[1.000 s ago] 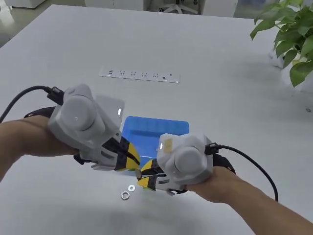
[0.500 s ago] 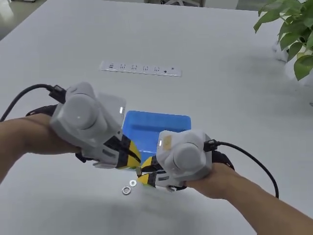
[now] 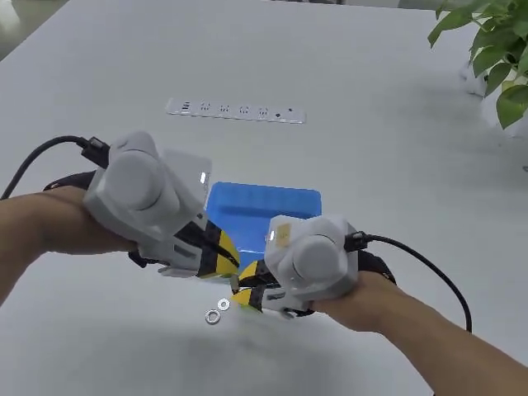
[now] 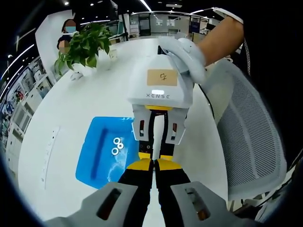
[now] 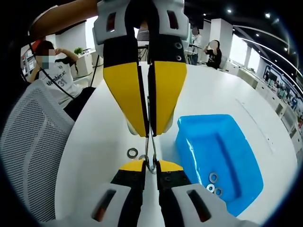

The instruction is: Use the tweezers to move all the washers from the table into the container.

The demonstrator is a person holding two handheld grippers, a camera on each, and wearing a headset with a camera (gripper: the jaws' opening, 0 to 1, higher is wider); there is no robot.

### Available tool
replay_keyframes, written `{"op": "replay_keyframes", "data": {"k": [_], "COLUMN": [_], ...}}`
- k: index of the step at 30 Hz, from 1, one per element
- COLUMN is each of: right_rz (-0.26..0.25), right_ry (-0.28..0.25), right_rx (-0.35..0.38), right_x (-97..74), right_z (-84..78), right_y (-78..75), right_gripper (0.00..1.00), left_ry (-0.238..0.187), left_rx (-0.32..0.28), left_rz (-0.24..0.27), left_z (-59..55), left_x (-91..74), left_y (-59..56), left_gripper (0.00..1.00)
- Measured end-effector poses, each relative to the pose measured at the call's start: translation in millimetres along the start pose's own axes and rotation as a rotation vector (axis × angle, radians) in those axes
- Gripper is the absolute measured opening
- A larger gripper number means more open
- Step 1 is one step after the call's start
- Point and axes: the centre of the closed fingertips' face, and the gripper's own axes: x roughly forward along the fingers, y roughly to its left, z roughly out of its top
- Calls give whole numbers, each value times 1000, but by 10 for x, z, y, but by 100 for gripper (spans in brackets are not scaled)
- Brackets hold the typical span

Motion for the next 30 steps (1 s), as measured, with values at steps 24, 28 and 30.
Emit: {"op": "replay_keyframes", "data": {"k": [24,28,30], "right_rz": [1,-1,-2], "right_ry": [6,7,8], "right_rx": [-10,-15,-20], "right_x": [-13,-29,-37], "right_z": [-10,12,28], "right_y": [4,6,8], "right_gripper": [9,9,9], "left_ry": [3,4,3], "left_rx": [5,10,11], "left_rz": [-12,-10,-9], "left_z": [12,31,38], "left_x": [19,0,-16], "left_y": [-8,-10,-11], "left_gripper": [6,6,6]}}
